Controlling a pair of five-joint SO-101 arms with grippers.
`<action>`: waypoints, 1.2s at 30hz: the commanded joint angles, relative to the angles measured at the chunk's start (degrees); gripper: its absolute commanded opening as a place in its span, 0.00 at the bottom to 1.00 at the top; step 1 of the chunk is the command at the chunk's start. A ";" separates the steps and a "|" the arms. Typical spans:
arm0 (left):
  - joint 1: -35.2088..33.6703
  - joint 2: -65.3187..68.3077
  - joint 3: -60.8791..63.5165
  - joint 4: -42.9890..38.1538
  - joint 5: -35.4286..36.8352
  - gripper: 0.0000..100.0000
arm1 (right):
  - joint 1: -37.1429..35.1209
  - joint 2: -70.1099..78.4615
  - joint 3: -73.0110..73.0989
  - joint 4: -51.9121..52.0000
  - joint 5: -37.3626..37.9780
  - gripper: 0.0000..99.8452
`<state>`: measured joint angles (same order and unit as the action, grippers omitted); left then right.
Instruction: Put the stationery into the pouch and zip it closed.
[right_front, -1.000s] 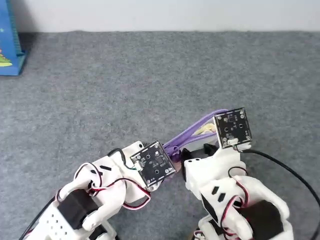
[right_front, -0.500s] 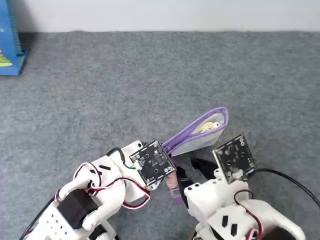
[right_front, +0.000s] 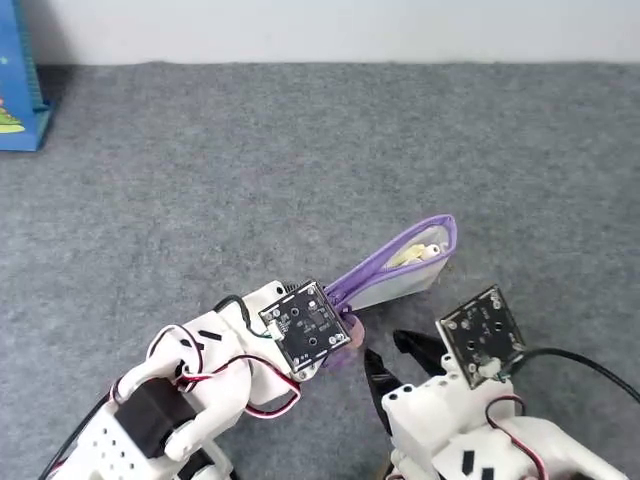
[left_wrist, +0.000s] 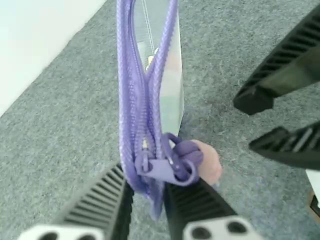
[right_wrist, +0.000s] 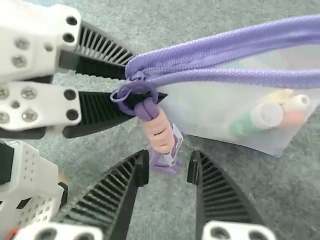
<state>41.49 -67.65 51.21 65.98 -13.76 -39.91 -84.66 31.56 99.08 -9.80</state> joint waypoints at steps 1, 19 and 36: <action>-0.62 0.62 0.22 -0.44 -0.18 0.01 | -2.77 0.48 2.64 -3.21 0.62 0.14; -0.62 0.62 0.22 -0.18 -0.18 0.01 | 0.57 -0.22 17.05 -18.42 1.23 0.07; -0.62 0.62 0.31 -0.09 -0.18 0.01 | 22.11 -0.31 9.23 -14.99 9.76 0.01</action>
<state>41.58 -67.65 51.21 65.89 -13.76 -22.15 -84.66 43.87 83.87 -0.66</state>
